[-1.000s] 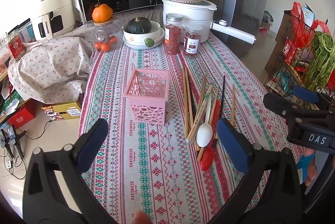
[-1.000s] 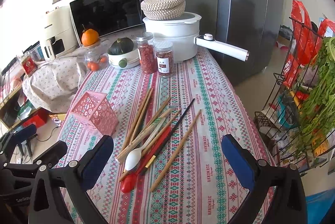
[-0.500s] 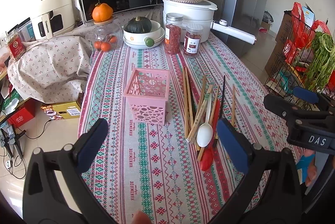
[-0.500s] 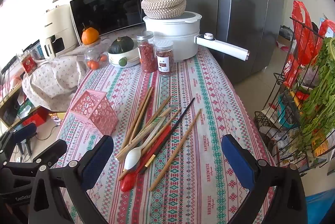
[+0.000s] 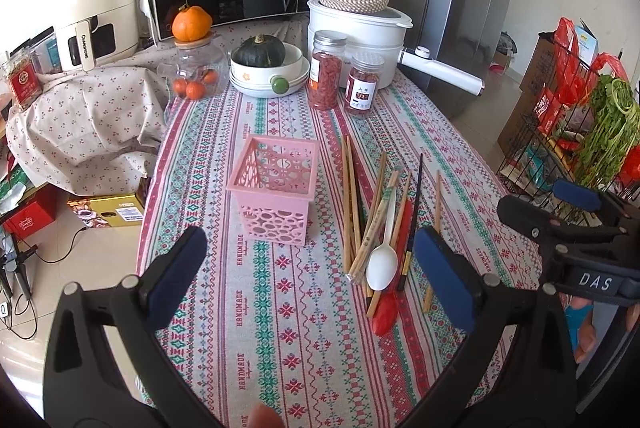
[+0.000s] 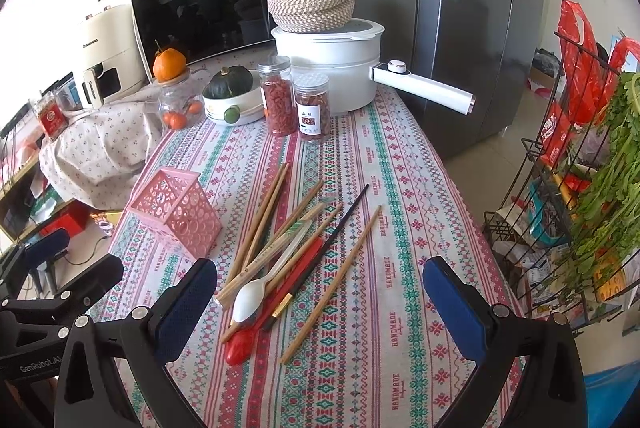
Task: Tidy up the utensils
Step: 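Lower the left tool onto the pile and grasp a wooden chopstick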
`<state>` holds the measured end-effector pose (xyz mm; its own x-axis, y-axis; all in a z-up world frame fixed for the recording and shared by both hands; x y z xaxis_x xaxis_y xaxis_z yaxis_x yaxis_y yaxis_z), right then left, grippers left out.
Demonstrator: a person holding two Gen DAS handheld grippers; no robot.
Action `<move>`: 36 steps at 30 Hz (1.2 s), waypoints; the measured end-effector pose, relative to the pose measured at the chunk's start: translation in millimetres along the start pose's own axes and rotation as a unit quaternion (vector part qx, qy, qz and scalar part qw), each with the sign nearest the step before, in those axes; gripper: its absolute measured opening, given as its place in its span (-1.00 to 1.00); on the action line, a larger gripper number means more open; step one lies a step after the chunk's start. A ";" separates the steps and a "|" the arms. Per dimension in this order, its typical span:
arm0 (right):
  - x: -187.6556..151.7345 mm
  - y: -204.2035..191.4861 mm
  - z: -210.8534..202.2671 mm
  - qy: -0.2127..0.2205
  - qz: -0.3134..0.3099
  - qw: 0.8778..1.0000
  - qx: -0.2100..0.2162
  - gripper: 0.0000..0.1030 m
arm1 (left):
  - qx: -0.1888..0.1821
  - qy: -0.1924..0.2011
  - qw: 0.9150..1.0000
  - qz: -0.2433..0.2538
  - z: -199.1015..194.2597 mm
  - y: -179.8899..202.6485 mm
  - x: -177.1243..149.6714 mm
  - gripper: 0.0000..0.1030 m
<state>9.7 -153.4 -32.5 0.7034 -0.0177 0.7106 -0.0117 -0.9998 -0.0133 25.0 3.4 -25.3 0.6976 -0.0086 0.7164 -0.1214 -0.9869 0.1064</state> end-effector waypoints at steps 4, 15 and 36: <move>5.2 4.2 7.0 -0.011 0.002 1.000 0.007 1.00 | -0.015 0.004 0.999 0.029 2.5 6.5 5.9 1.00; 12.0 56.9 50.6 -0.079 0.067 0.995 -0.012 1.00 | -0.030 -0.081 0.991 0.105 39.1 31.8 25.7 1.00; 8.3 98.9 115.5 -0.176 0.113 0.978 -0.008 1.00 | -0.032 -0.249 0.964 0.086 190.6 69.1 63.8 -0.56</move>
<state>96.5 -252.4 -109.2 0.8824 -0.2395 0.4049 -0.2042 -0.9704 -0.1291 195.7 -96.1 -103.6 0.9138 -0.2637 0.3089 -0.2982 -0.9519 0.0698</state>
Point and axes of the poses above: each gripper's, at about its wrist camera, not at the fingertips, and z roughly the way its jaws point, y to its right, x to its top, the point moved 4 cm from there along z, roughly the way its jaws point, and after that the axes turned 2 degrees about -x, right-handed, at the moved point
